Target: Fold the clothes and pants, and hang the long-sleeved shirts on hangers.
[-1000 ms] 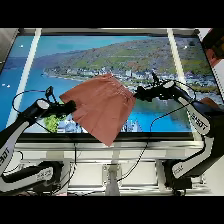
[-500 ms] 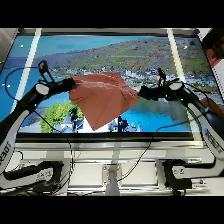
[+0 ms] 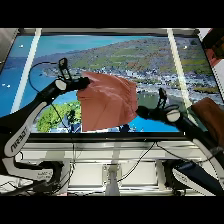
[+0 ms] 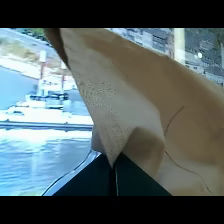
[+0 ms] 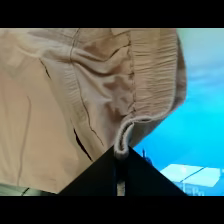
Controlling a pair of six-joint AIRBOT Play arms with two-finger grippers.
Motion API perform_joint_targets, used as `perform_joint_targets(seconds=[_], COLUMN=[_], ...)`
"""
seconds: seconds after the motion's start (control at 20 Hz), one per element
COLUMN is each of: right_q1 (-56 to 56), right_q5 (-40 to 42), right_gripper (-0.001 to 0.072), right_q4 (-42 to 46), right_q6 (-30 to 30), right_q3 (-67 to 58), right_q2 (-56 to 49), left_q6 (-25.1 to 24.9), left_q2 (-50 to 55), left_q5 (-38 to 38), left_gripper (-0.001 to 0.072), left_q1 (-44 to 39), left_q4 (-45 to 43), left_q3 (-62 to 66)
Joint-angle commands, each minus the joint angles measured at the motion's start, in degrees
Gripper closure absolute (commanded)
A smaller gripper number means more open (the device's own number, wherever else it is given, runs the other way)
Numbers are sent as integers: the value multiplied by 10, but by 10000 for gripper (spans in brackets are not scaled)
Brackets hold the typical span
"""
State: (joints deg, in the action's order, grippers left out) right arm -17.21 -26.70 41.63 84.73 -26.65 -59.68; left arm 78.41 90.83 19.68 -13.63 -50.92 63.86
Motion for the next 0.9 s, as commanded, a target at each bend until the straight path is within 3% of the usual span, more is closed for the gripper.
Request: perform_joint_targets(seconds=[0.0, 0.05, 0.1, 0.15, 0.2, 0.25, 0.45, 0.75, 0.8, 0.85], right_q1=[-77, -84, -85, -85, -85, -84, -42, 123, 150, 178], right_q5=[83, 89, 88, 89, 94, 96, 28, -166, -200, -226], right_gripper=[694, 692, 682, 496, 166, 13, 27, 28, 33, 76], right_q4=[2, 2, 5, 12, 26, 36, 45, 177, 191, 199], right_q6=[79, 79, 78, 75, 71, 72, 72, 66, 46, 24], right_q3=[56, 56, 55, 55, 55, 55, 48, -24, -39, -51], right_q2=[33, 33, 33, 34, 34, 34, 38, 54, 54, 54], left_q6=[0, -1, -5, -26, -39, -58, -75, -74, -73, -73], left_q2=[33, 35, 35, 33, 31, 26, -22, -167, -182, -191], left_q5=[0, 1, 10, 22, 39, 66, 182, 331, 376, 416], left_gripper=[702, 701, 614, 230, 13, 3, 3, 11, 18, 77], left_q1=[-24, -24, -24, -22, -19, -13, 24, 96, 110, 123], left_q4=[0, 0, 0, 0, 0, -1, -63, -174, -174, -173], left_q3=[29, 29, 29, 29, 29, 29, 30, 29, 28, 22])
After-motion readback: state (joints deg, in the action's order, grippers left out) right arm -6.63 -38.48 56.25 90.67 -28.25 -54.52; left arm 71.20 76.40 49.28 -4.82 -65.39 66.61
